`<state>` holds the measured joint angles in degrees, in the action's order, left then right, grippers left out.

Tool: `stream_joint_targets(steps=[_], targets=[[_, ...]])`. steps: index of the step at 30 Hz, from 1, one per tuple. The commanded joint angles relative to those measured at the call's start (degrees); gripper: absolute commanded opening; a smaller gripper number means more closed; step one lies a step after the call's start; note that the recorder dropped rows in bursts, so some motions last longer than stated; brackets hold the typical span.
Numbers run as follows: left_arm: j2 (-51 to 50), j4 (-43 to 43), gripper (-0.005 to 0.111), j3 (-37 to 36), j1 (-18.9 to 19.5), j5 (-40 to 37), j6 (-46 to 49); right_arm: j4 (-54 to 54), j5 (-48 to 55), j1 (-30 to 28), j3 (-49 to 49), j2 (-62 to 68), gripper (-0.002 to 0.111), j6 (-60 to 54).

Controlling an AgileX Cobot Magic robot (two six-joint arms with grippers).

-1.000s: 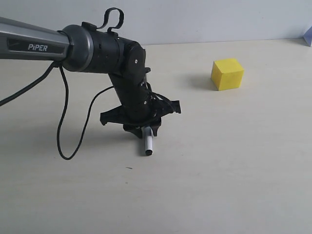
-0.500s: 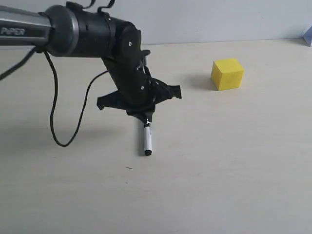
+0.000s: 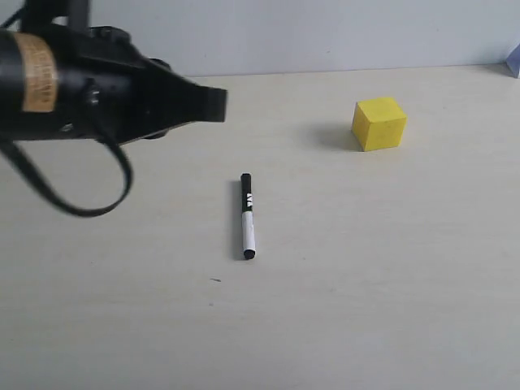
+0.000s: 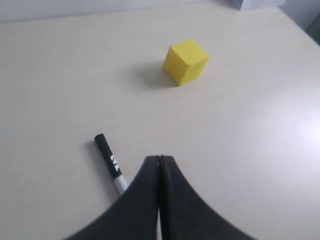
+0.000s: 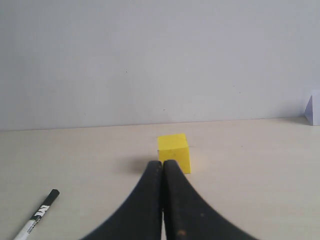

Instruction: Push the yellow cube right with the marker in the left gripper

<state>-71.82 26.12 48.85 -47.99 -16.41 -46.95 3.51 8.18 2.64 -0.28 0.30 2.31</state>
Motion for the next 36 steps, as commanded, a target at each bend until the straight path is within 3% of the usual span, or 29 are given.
stream_joint_targets(steps=[1,13,21,29,31,33,36], targets=[[10.5,0.7,0.000,-6.3,-0.5,-0.2,0.5,0.0,-0.5,0.0,0.3,-0.3,0.000,-0.1],[22.0,0.4,0.000,-8.1,-0.6,-1.9,-0.8,0.0,-0.5,0.0,0.3,-0.3,0.000,-0.1],[23.3,-5.1,0.000,-8.5,-4.1,-1.8,-4.4,0.0,-0.5,0.0,0.3,-0.3,0.000,-0.1],[25.0,-9.6,0.000,-17.5,-4.5,1.5,-4.4,0.0,-0.5,0.0,0.3,-0.3,0.000,-0.1],[27.8,-10.8,0.000,-21.9,-2.5,5.4,-4.4,0.0,-0.5,0.0,0.3,-0.3,0.000,-0.1],[33.5,-10.4,0.000,-29.2,2.7,7.1,-4.0,0.0,-0.5,0.0,0.3,-0.3,0.000,-0.1],[44.8,-9.8,0.000,-38.2,14.5,5.3,-2.3,0.0,-0.5,0.0,0.3,-0.3,0.000,-0.1]])
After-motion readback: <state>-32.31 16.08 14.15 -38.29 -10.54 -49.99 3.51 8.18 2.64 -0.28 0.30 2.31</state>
